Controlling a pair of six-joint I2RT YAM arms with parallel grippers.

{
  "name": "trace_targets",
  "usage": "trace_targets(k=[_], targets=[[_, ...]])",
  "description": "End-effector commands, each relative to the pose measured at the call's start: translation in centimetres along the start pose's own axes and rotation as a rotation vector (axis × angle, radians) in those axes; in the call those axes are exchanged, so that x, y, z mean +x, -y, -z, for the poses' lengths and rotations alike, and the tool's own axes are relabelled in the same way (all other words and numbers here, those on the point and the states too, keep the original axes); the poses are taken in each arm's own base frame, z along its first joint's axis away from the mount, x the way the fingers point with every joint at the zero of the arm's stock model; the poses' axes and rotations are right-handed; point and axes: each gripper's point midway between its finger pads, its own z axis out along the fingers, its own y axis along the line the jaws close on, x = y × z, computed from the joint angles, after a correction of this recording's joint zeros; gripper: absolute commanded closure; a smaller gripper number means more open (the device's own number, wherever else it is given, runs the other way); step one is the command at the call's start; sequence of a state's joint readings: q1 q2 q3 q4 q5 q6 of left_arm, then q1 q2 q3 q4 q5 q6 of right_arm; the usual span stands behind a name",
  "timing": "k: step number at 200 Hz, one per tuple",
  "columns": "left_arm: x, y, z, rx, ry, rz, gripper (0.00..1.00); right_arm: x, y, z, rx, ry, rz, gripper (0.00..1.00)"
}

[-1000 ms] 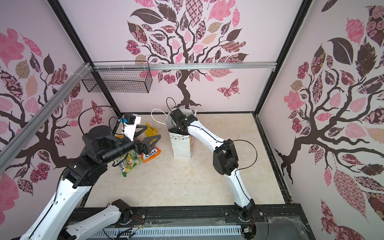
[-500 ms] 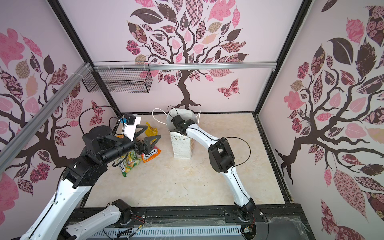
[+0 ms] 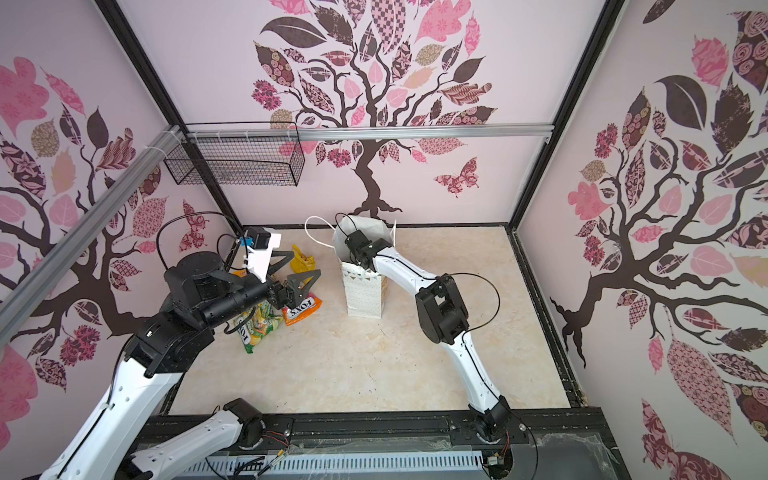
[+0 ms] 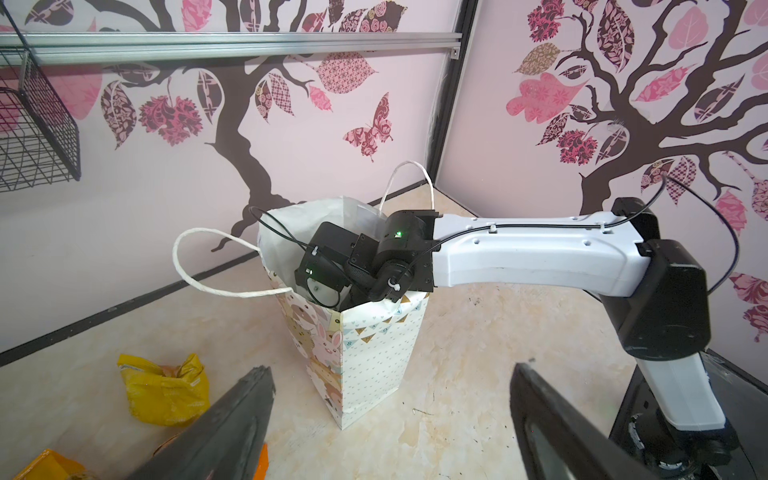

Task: Take the snacks out of the paper bag
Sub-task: 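Close the right gripper on the green chip bag inside the paper bag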

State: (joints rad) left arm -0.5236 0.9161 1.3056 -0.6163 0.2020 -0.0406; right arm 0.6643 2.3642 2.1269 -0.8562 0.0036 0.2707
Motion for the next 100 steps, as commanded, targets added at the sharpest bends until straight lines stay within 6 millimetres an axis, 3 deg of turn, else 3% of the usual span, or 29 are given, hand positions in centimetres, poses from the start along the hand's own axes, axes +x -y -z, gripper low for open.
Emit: trace_targets(k=[1, 34, 94, 100], targets=[[-0.9, 0.2, 0.6, -0.003, 0.026, -0.013, 0.1, 0.8, -0.5, 0.1, -0.028, -0.034, 0.003, 0.67], [-0.8, 0.1, 0.5, -0.005, 0.024, -0.01, 0.1, -0.4, -0.9, 2.3, -0.042, 0.014, 0.014, 0.85], [-0.8, 0.1, 0.3, -0.004, 0.026, -0.009, 0.1, -1.5, -0.8, 5.1, -0.03, 0.059, 0.024, 0.93], [-0.8, 0.0, 0.3, -0.005, 0.025, -0.008, 0.1, -2.4, -1.1, 6.1, -0.041, 0.09, 0.026, 0.94]])
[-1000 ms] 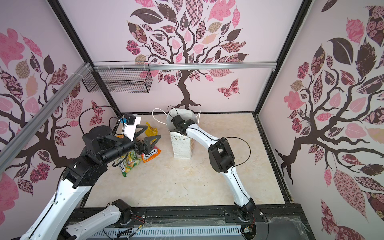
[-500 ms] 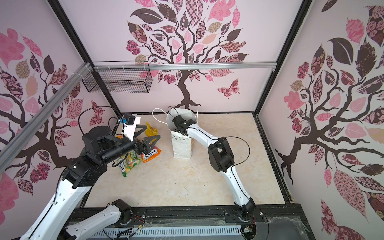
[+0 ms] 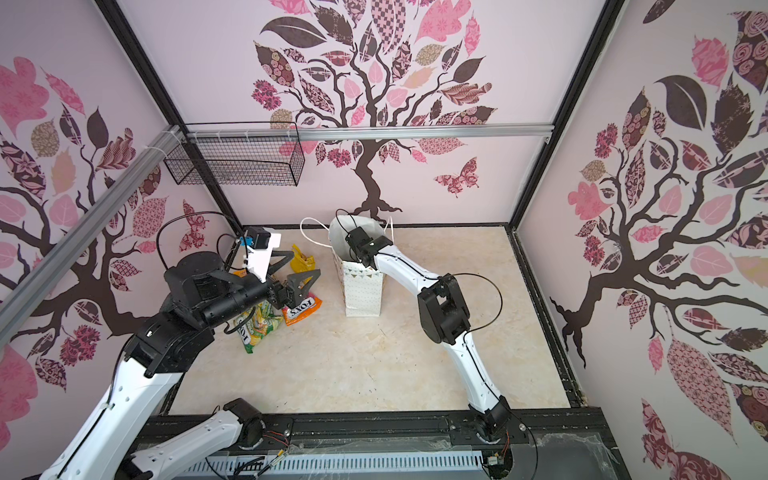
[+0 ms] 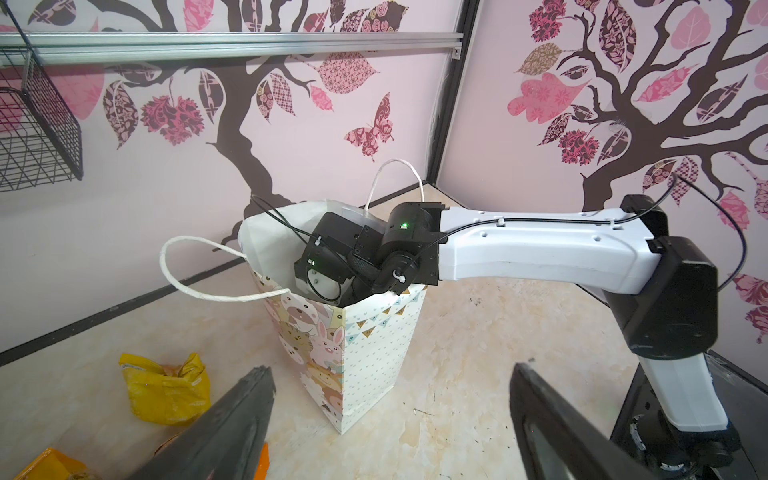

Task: Take the snacks out of the paper bag
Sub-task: 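Close the right gripper on the green chip bag inside the paper bag, then lift the green chip bag up out of the paper bag with right gripper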

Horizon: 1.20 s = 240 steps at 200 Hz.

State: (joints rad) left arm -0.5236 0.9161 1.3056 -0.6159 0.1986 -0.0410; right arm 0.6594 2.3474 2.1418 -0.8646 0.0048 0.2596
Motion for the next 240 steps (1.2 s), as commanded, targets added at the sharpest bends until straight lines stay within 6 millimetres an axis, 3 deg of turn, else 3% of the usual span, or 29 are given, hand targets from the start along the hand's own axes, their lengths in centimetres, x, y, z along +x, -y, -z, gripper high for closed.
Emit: trace_targets(k=[1, 124, 240], targets=[[-0.8, 0.1, 0.3, -0.001, 0.025, -0.009, 0.1, -1.9, -1.2, 4.9, -0.036, 0.069, 0.019, 0.95], [-0.6, 0.0, 0.2, -0.006, 0.022, -0.007, 0.1, -4.9, -1.5, 11.1, -0.044, 0.201, 0.031, 0.98], [-0.8, 0.0, 0.1, -0.001, 0.033, 0.002, 0.1, -7.9, -2.5, 20.7, -0.112, 0.405, 0.013, 0.98]])
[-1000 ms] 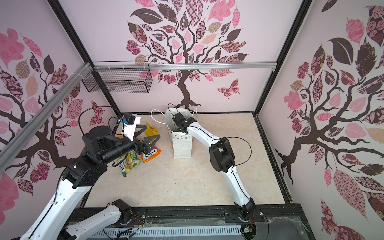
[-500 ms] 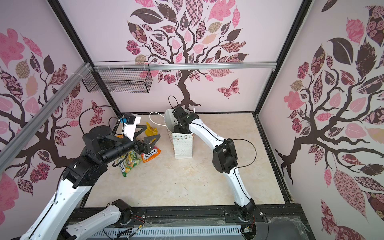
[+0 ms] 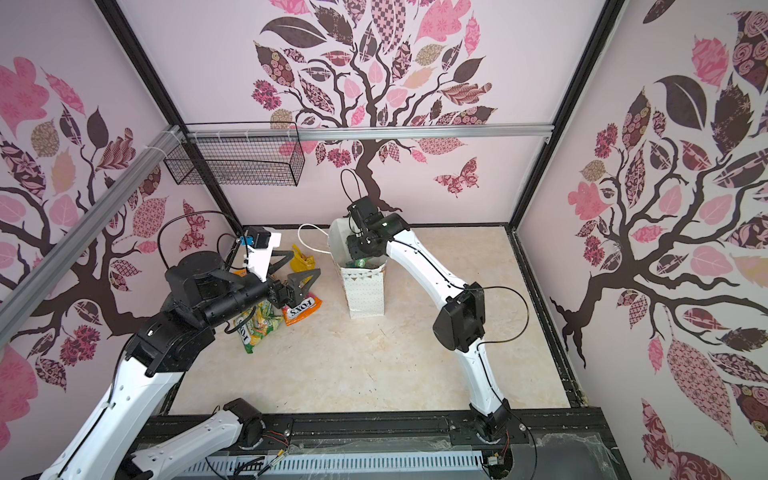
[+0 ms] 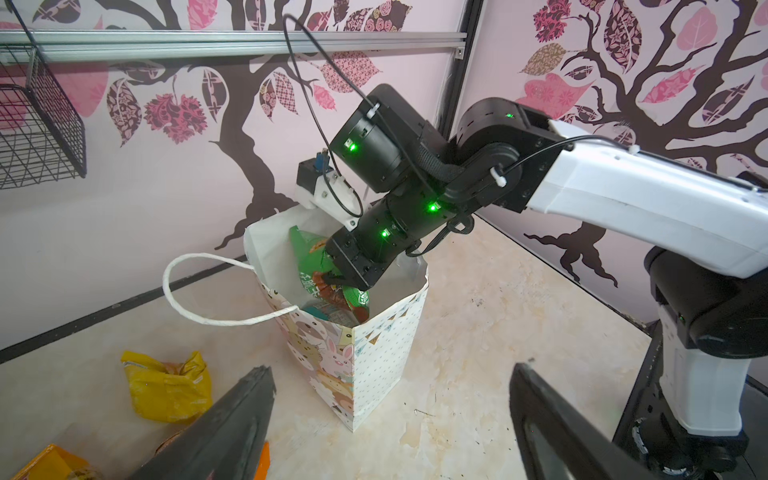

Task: Take the snacks out of the paper bag
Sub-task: 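Lift the green chip bag up out of the paper bag with right gripper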

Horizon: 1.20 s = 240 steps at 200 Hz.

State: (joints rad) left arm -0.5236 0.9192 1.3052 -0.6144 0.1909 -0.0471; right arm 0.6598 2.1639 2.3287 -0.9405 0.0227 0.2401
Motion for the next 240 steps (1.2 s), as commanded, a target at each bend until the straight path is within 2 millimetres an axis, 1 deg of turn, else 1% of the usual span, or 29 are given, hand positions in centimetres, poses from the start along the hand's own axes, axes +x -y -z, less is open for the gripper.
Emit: trace_targets(k=[1, 57, 88, 126, 150, 174, 189, 191, 194, 201, 219, 240], targets=[[-0.9, 0.2, 0.2, 0.007, 0.036, -0.004, 0.1, -3.1, -1.1, 5.5, -0.039, 0.121, -0.005, 0.98], [-1.5, 0.3, 0.5, 0.01, 0.054, 0.003, 0.1, -5.6, -1.9, 10.3, -0.083, 0.236, -0.018, 0.99], [-1.6, 0.4, 0.5, 0.014, 0.059, 0.008, 0.1, -6.6, -2.4, 12.9, -0.115, 0.294, -0.025, 0.99], [-1.9, 0.3, 0.7, 0.009, 0.07, 0.023, 0.1, -7.8, -3.6, 16.5, -0.201, 0.371, -0.027, 0.98], [-2.5, 0.0, 0.8, -0.011, 0.09, 0.079, 0.1, -8.2, -4.6, 18.3, -0.259, 0.414, 0.001, 0.98], [-3.9, -0.2, 1.4, -0.022, 0.12, 0.156, 0.12, -8.2, -5.6, 19.9, -0.318, 0.466, 0.066, 0.96], [-4.7, -0.7, 1.7, -0.053, 0.138, 0.219, 0.12, -8.1, -5.9, 21.0, -0.337, 0.514, 0.119, 0.96], [-4.7, -0.7, 1.8, -0.056, 0.139, 0.227, 0.12, -8.2, -6.1, 21.6, -0.342, 0.529, 0.129, 0.96], [-4.9, -0.8, 1.9, -0.061, 0.142, 0.24, 0.12, -8.0, -6.0, 21.4, -0.343, 0.528, 0.136, 0.96], [-5.1, -1.1, 2.1, -0.077, 0.147, 0.27, 0.12, -7.9, -6.3, 22.0, -0.349, 0.555, 0.168, 0.96], [-5.7, -1.4, 2.4, -0.092, 0.16, 0.336, 0.13, -7.2, -6.8, 23.2, -0.34, 0.63, 0.252, 0.97], [-6.4, -1.2, 2.3, -0.077, 0.166, 0.411, 0.13, -6.2, -7.4, 24.5, -0.279, 0.728, 0.36, 0.98]])
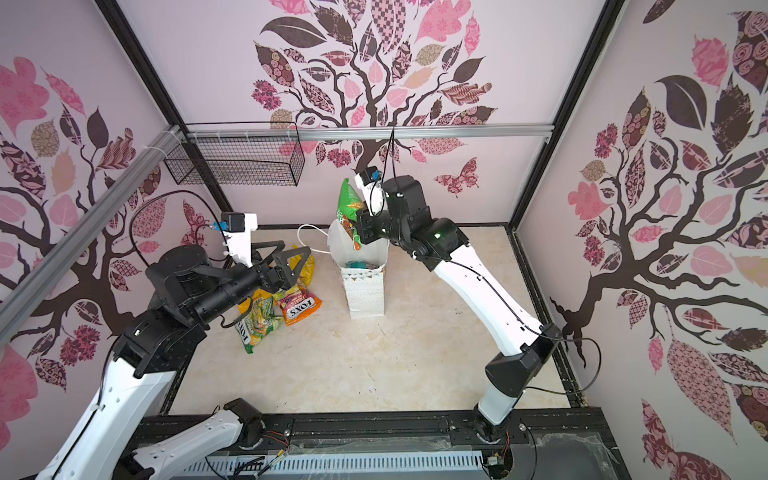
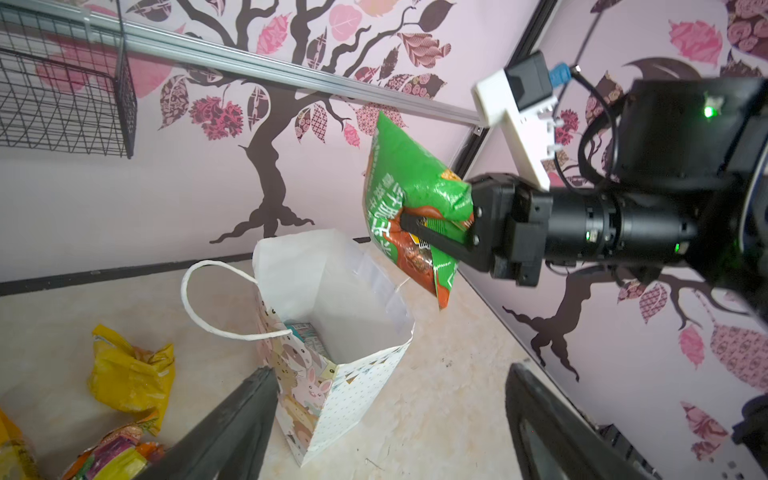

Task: Take the snacks out of the paper bag
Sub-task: 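Lift the green chip bag up out of the paper bag with right gripper, then grasp the raised green chip bag with the left gripper beside the right gripper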

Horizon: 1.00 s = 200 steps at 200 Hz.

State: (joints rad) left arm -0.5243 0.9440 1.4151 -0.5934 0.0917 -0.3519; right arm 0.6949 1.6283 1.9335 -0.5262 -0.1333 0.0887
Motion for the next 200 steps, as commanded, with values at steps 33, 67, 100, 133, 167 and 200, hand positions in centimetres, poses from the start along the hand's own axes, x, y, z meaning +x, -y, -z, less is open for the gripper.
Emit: trace_targets(k=[33, 67, 100, 133, 167, 200], targets=[[-2.3, 0.5, -0.4, -0.028, -0.01, 0.25, 0.14, -2.7, -4.1, 4.0, 0.055, 0.248, 0.388, 0.99], [-2.4, 0.1, -1.6, -0.083, -0.08, 0.292, 0.14, -1.8, -4.0, 4.3, 0.071, 0.244, 0.455, 0.95], [-2.2, -0.2, -2.6, -0.102, -0.114, 0.33, 0.2, 0.1, -4.0, 4.0, 0.078, 0.209, 0.561, 0.95], [-1.5, 0.1, -3.4, -0.084, -0.152, 0.363, 0.23, 2.2, -4.2, 2.8, 0.139, 0.132, 0.725, 0.95], [-0.9, 0.0, -4.0, -0.079, -0.159, 0.389, 0.26, 3.8, -5.3, 1.6, 0.184, 0.097, 0.857, 0.96], [0.6, -1.0, -4.8, -0.102, -0.18, 0.421, 0.32, 4.7, -7.4, 1.7, 0.11, 0.127, 0.863, 0.96]])
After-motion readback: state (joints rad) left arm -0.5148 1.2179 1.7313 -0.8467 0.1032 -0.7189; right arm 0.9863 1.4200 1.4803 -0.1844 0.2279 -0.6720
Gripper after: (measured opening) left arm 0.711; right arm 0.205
